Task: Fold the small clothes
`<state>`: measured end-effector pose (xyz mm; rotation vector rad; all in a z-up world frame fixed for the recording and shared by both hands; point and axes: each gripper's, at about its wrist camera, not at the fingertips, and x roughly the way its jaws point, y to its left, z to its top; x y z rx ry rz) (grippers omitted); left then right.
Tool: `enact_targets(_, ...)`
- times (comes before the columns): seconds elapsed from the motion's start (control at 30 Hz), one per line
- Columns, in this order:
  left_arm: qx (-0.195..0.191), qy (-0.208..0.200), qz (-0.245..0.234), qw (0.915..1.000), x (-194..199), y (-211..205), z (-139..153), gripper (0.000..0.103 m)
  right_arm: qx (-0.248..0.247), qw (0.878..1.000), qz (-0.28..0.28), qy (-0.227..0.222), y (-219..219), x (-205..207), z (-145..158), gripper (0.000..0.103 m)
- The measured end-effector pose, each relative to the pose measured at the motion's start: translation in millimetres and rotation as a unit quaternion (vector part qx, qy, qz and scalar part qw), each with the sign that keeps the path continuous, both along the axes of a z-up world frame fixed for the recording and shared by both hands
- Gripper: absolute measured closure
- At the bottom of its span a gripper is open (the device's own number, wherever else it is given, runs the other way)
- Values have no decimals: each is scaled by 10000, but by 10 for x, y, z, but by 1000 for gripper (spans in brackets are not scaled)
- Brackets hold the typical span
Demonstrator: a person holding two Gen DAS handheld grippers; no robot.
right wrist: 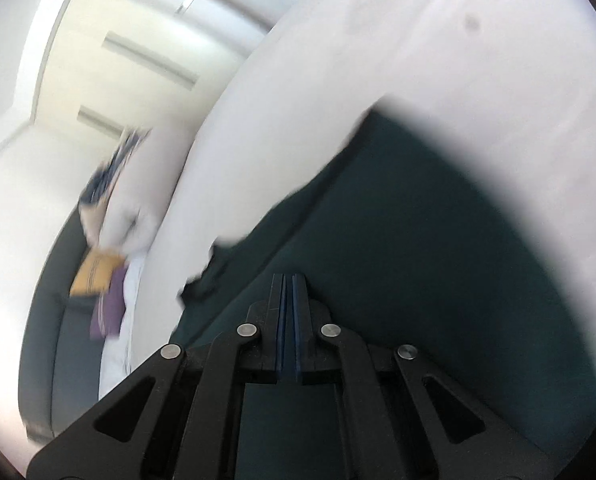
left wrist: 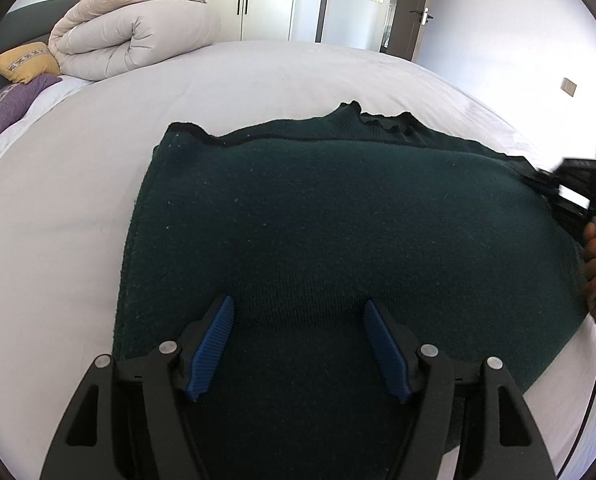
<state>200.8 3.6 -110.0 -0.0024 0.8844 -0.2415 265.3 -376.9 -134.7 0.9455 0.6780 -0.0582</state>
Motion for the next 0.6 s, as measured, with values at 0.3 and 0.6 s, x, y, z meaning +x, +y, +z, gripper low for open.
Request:
enact_targets(0.3, -31, 10, 82, 10000, -31, -11, 79, 35, 606, 9933, 938, -279, 625, -488, 112, 97)
enact_targets(0.6, -501, 302, -38, 9983, -366, -205, 102, 41, 1024, 9672, 2264, 524, 1723, -399, -502, 102)
